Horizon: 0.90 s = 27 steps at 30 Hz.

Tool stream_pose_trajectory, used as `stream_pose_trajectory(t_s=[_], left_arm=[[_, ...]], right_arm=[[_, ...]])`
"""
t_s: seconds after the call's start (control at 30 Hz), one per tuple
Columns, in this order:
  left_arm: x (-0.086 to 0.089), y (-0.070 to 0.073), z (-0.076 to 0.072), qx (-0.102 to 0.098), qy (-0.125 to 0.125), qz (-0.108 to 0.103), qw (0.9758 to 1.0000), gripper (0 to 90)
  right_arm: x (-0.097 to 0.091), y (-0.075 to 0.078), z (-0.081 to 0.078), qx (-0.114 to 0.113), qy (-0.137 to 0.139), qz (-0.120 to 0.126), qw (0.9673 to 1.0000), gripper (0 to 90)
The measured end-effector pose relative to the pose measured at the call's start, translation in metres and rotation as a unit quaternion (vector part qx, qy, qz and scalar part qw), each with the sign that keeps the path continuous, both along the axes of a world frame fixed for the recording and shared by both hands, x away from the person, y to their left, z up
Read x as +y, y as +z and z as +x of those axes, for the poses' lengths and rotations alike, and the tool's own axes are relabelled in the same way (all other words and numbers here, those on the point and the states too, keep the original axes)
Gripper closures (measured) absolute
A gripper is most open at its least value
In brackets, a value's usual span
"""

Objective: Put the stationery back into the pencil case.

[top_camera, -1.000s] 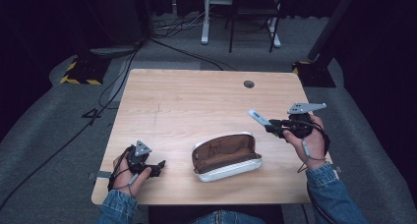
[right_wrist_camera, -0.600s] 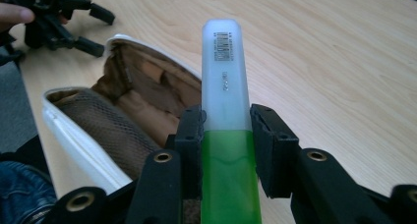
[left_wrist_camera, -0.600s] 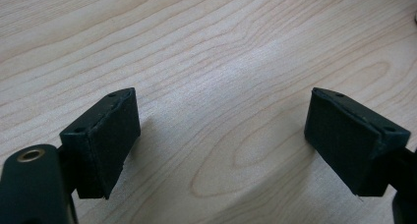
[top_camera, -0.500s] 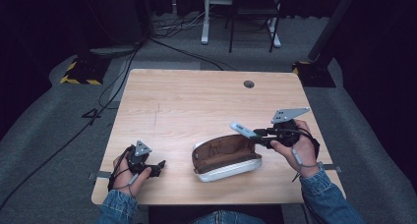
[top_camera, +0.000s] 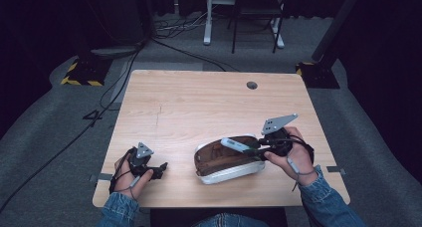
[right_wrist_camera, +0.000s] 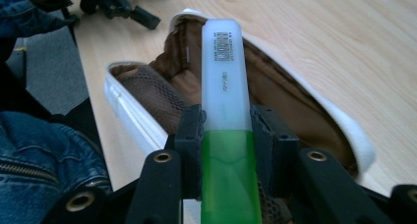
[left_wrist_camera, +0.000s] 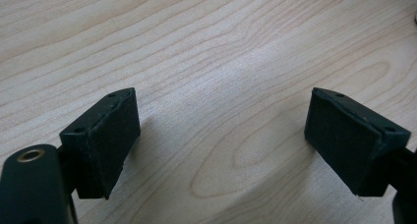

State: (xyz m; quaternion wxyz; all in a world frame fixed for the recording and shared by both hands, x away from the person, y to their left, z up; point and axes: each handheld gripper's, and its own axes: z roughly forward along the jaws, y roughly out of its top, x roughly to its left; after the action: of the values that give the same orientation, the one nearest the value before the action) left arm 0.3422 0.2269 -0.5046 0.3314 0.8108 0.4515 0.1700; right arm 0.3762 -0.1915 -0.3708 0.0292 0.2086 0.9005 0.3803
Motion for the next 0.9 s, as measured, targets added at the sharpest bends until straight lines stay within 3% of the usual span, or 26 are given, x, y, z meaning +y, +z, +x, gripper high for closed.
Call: stream_pose_trajectory(t_s=[0.33,0.9], left_arm=[[0.0,0.0,0.0,-0.001,-0.001,0.001,1.0,13.7],[0.0,0.0,0.0,0.0,-0.001,0.0,1.0,13.7]], right_arm=[[0.014,-0.007,-0.003,0.014,0.029,-0.019,0.9993,67.1],[0.026,-0.021,0.003,-0.01,0.06,-0.042,0.9973,67.0]])
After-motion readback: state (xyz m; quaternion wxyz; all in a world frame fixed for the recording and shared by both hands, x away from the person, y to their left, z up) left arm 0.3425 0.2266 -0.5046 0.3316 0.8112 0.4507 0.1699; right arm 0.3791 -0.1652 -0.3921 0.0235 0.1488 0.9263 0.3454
